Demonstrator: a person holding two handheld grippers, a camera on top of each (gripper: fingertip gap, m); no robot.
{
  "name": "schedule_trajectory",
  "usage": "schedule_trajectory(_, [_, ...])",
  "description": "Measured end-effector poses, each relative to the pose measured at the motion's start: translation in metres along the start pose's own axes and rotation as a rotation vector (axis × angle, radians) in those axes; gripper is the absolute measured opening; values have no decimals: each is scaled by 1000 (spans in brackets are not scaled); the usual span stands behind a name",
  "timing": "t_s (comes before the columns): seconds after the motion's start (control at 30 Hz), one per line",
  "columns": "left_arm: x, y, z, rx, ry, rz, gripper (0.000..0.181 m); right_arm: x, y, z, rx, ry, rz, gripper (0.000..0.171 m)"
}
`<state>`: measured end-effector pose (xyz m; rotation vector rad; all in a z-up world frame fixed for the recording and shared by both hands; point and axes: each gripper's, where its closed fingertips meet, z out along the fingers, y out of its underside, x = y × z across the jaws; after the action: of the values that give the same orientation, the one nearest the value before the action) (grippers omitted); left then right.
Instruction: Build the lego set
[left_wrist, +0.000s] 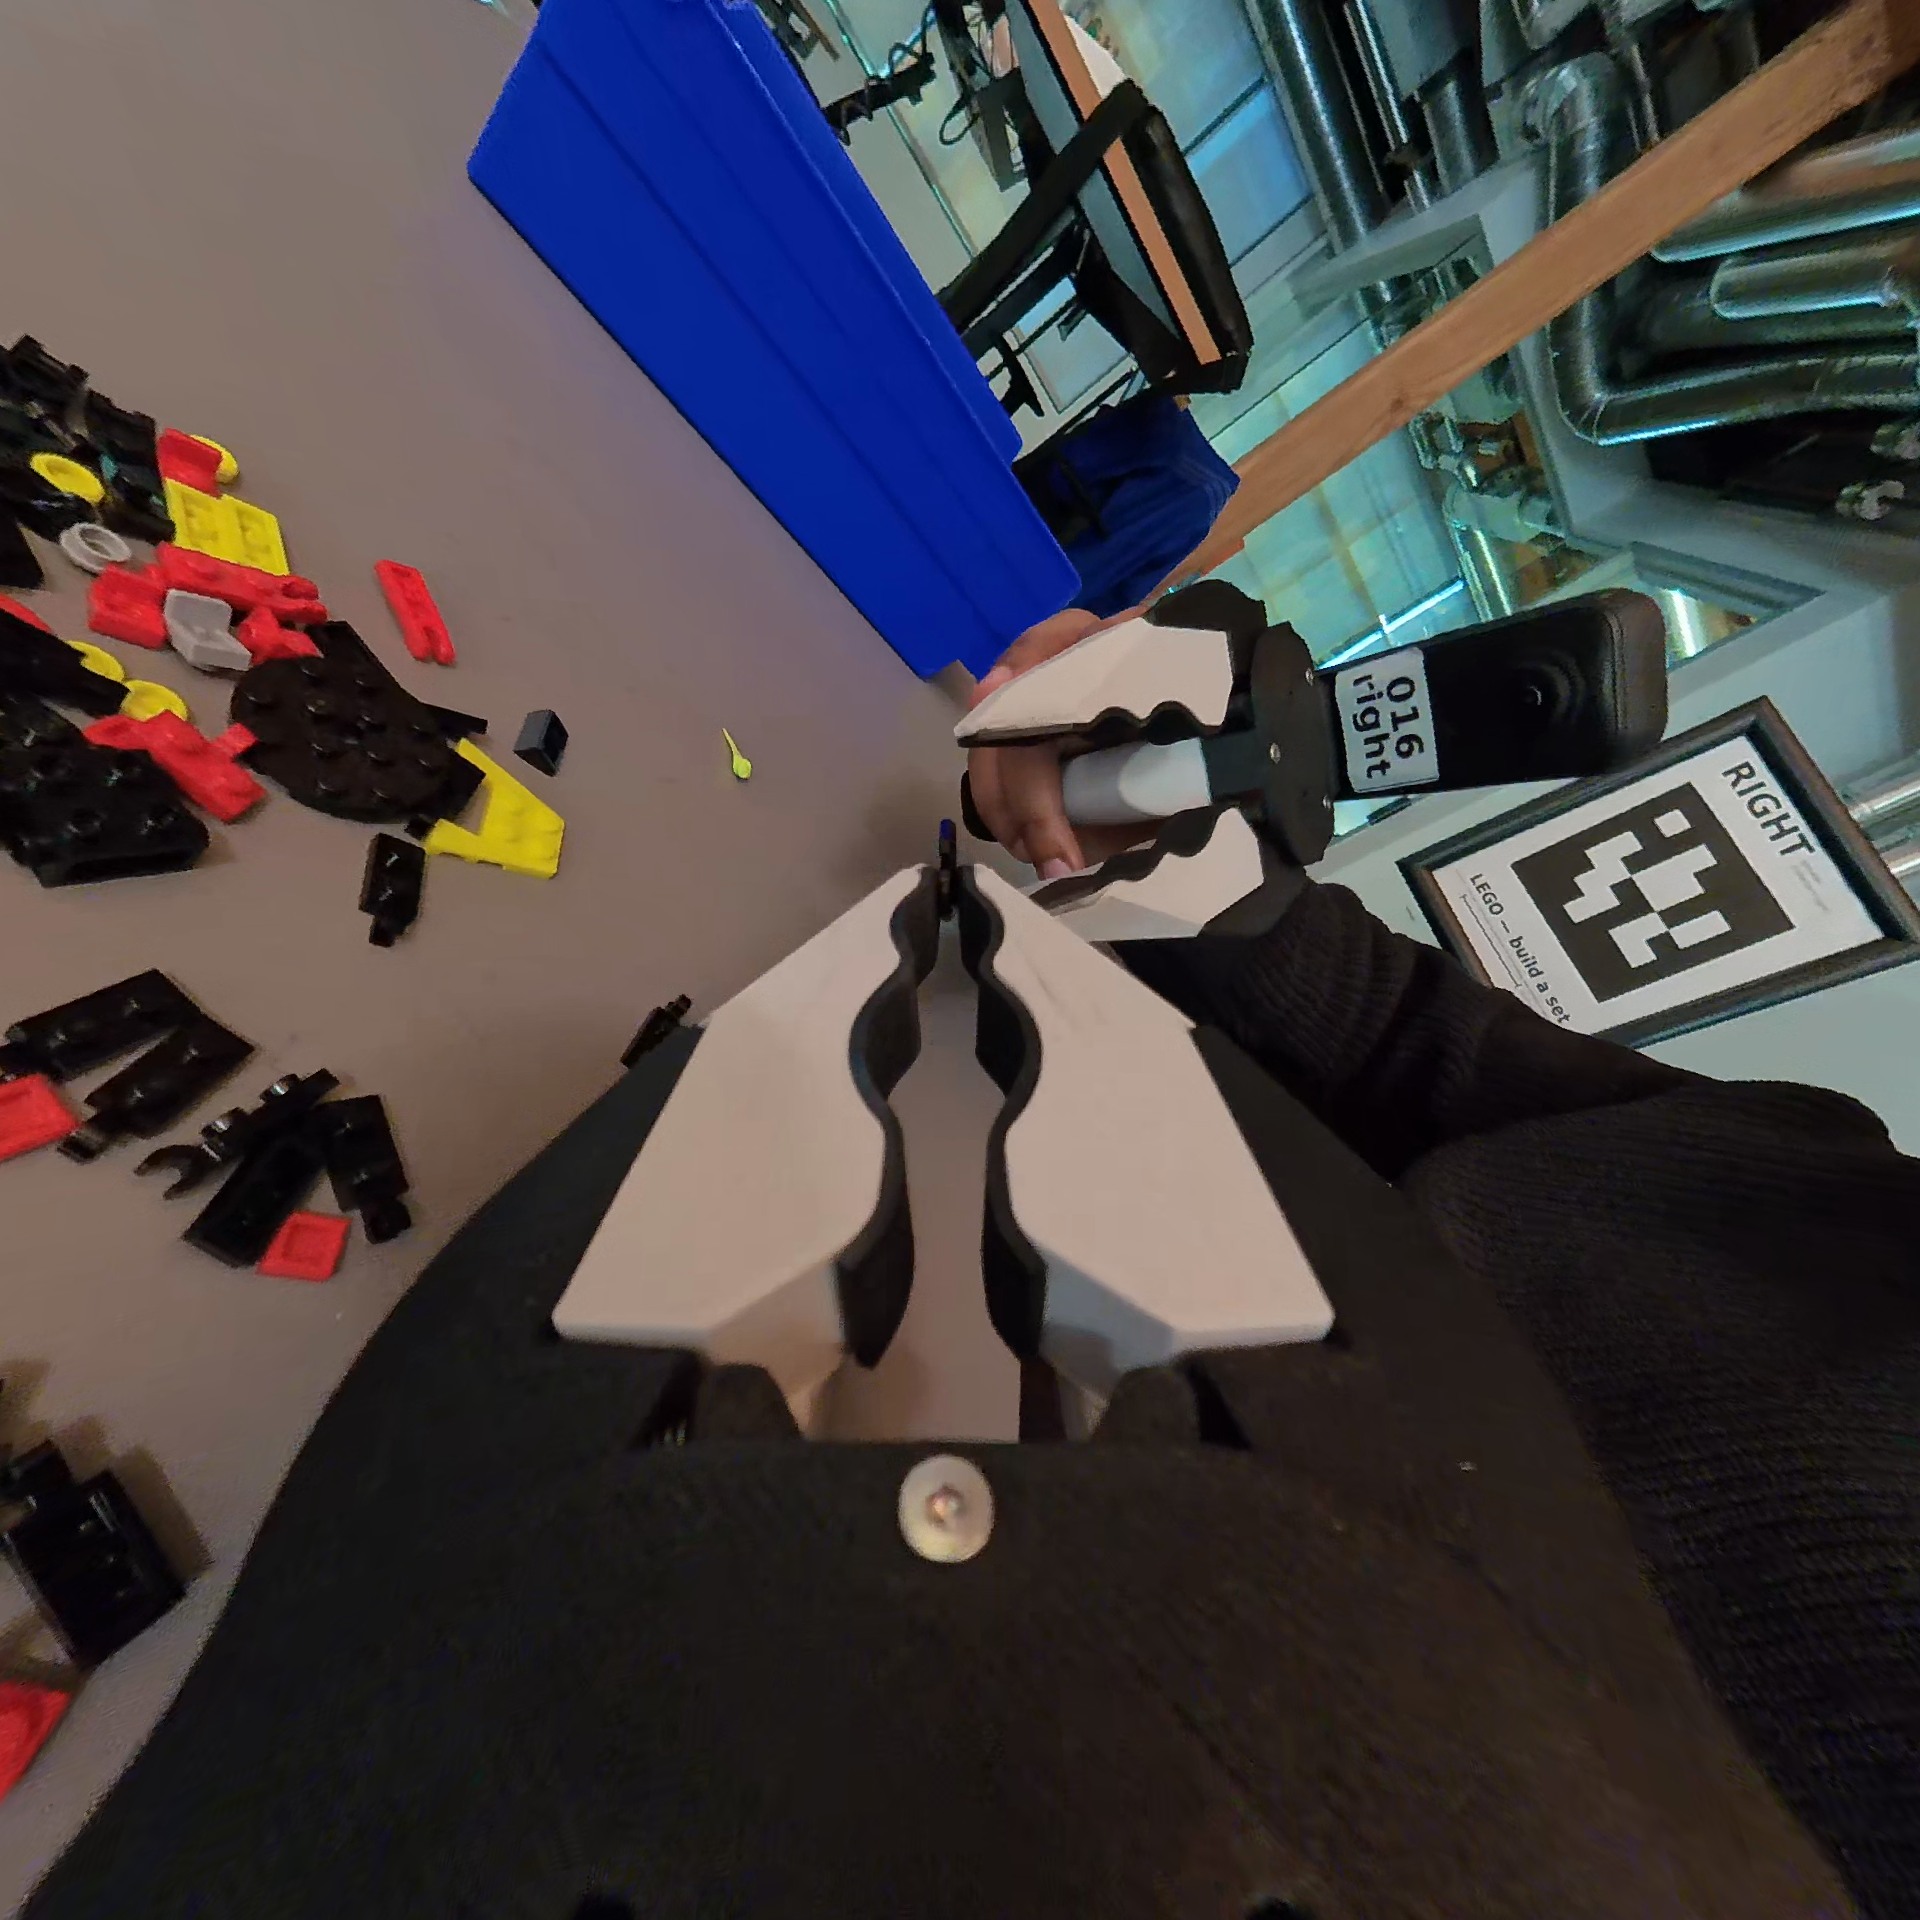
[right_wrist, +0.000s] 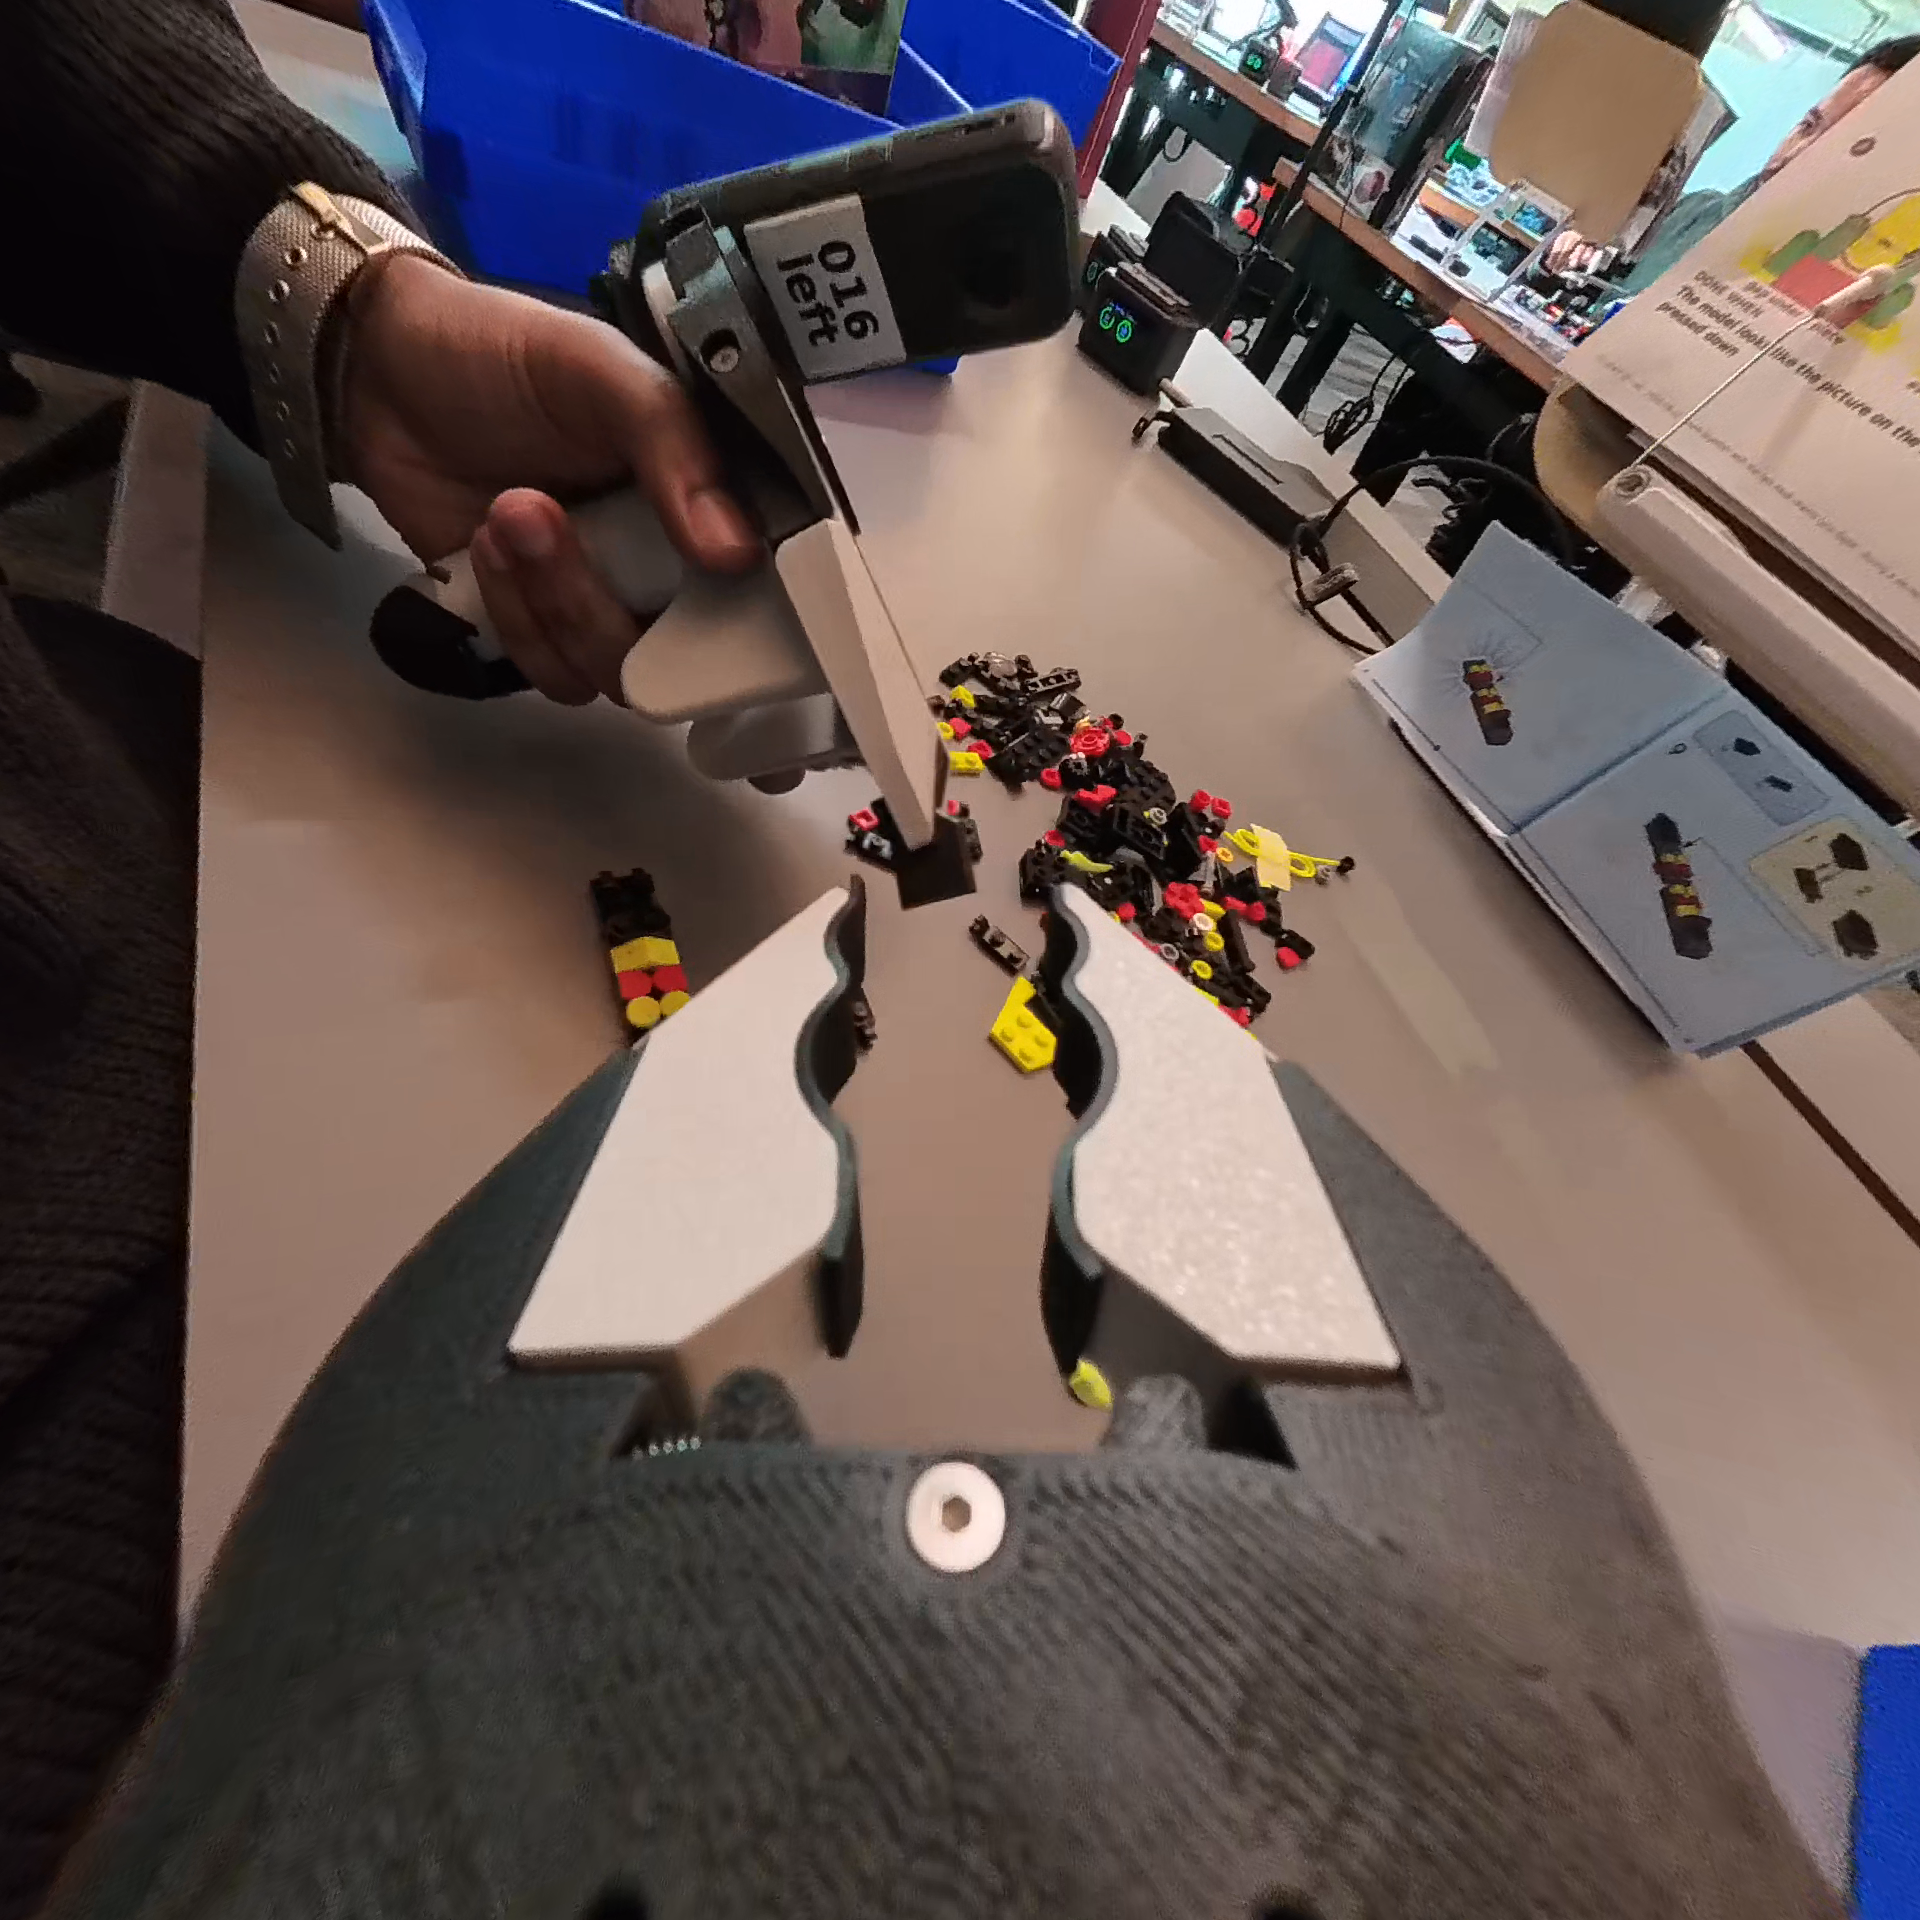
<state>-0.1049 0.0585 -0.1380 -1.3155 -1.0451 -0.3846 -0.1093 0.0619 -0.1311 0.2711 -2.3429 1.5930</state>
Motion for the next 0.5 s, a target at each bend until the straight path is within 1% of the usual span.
schedule_trajectory(0.3, [6, 5, 2, -27, 33, -6, 2, -6, -2, 0, 7, -21, -19, 30])
schedule_trajectory(0.5, [12, 8, 4, -47, 74, -35, 2, -7, -6, -2, 48, -59, 46, 26])
